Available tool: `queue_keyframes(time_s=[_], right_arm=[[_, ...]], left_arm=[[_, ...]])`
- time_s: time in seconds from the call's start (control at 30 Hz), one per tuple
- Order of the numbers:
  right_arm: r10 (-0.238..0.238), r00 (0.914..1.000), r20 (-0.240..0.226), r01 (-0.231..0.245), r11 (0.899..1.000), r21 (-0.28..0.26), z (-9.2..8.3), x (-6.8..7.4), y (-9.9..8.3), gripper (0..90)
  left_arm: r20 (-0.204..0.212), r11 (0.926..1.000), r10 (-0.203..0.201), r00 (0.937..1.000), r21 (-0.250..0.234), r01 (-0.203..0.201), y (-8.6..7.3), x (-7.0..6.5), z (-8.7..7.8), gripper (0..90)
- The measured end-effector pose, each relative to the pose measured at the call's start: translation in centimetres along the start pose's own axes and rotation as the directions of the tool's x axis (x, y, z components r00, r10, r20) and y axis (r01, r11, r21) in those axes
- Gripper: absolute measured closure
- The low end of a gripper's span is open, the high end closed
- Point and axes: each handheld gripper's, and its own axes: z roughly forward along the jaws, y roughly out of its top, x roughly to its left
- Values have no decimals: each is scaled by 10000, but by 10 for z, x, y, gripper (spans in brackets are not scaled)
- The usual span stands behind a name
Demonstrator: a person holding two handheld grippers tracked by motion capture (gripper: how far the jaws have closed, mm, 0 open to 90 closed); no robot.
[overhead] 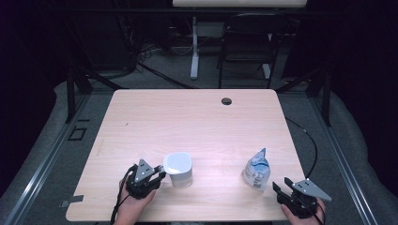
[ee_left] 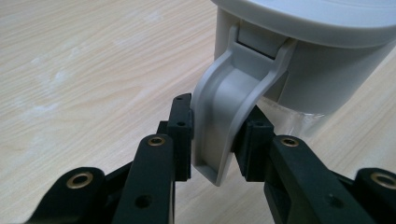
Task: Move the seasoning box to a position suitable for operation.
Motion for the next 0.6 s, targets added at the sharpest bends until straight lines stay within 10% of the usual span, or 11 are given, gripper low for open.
queue_keyframes(time_s=[0.6], right_arm=[[-563, 9984, -51, 562, 9983, -174, -1, 3, 2, 472]], left_arm=[[1099, 9977, 672, 9917, -55, -670, 0, -13, -1, 708]])
